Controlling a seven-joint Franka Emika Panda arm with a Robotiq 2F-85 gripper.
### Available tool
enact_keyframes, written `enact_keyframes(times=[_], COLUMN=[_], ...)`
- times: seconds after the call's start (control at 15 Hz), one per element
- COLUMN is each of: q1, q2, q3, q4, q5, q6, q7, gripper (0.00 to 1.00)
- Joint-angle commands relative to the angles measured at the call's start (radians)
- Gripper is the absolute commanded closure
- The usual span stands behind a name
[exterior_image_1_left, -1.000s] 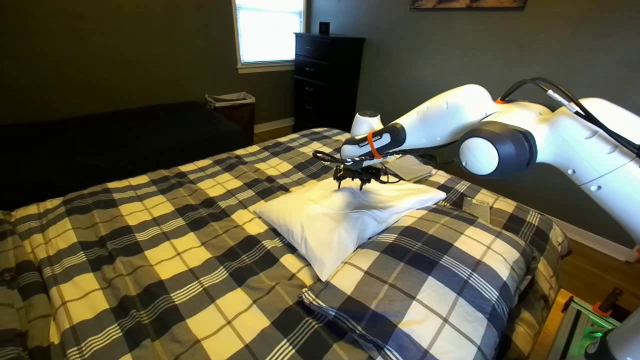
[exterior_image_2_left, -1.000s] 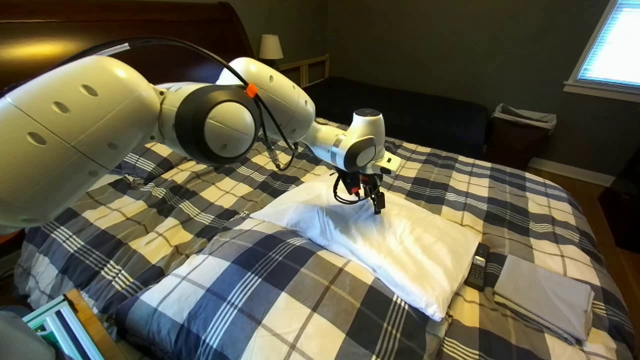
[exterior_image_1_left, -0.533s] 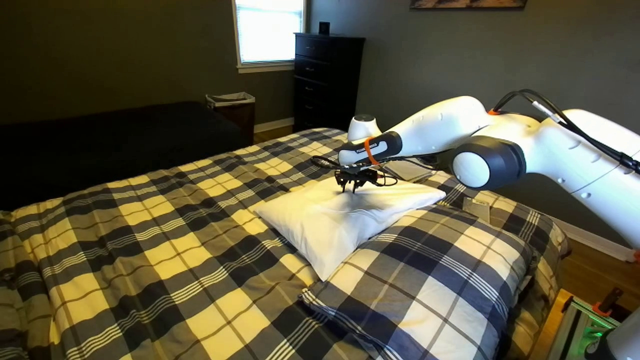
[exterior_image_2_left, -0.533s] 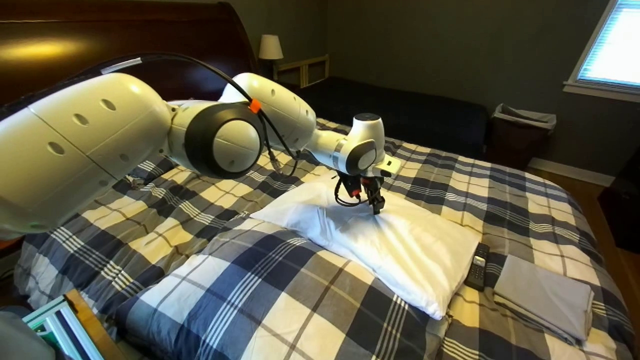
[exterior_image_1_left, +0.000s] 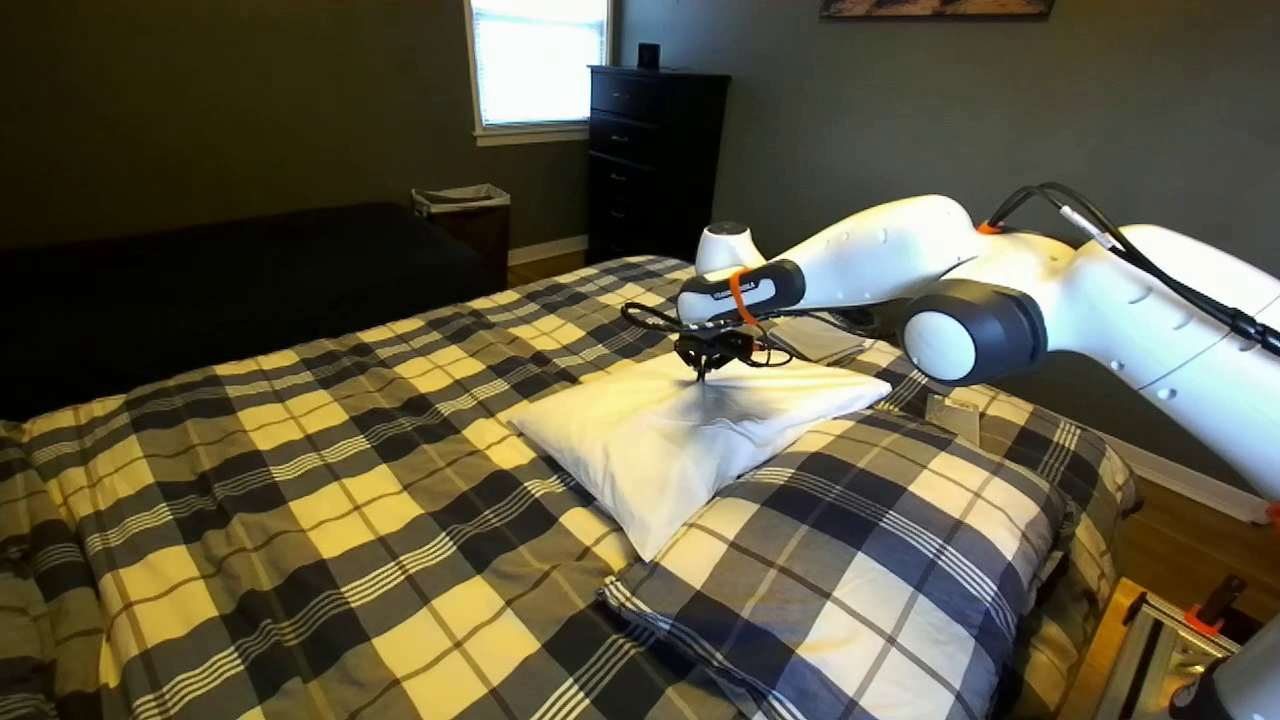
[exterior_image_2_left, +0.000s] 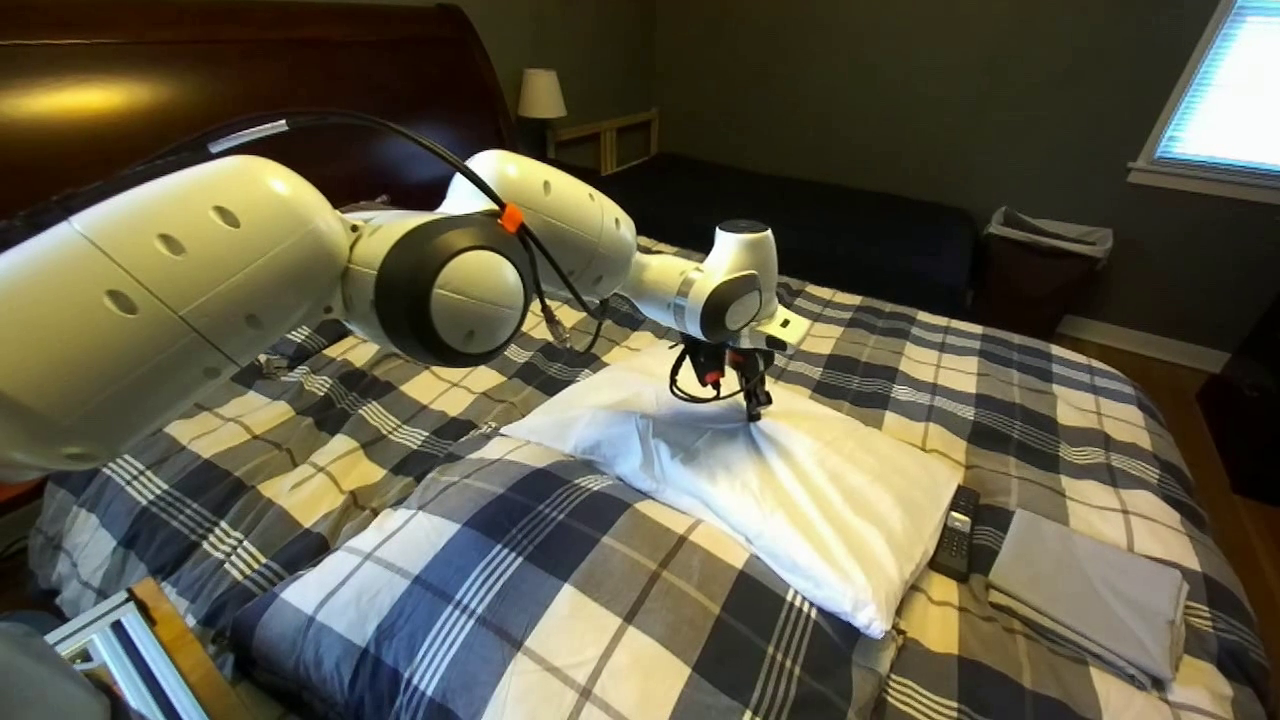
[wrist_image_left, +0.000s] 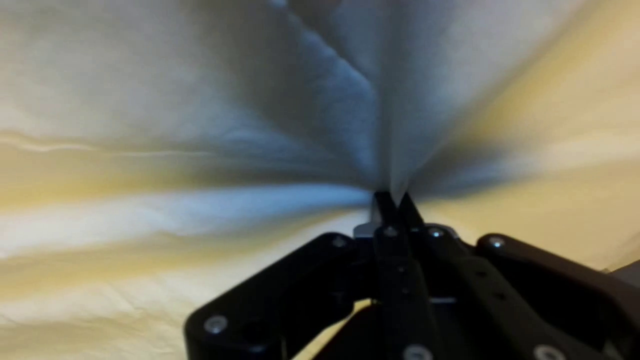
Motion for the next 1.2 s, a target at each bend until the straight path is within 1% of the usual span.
enact_keyframes(times=[0.0,0.13,0.67,1.13], q1=[-0.030,-0.046,-0.080,-0.099], q2=[-0.005,-0.028,-0.111,-0.181], q3=[0.009,0.019,0.024,0.026], q4=[0.048,0.059,0.082,0.059], q5=[0.003,0.011,0.088,0.110], q6=[-0.062,-0.084,-0.157,-0.136], q7=[0.058,0.068,0.047,0.036], gripper=[0.99,0.99,0.99,0.99])
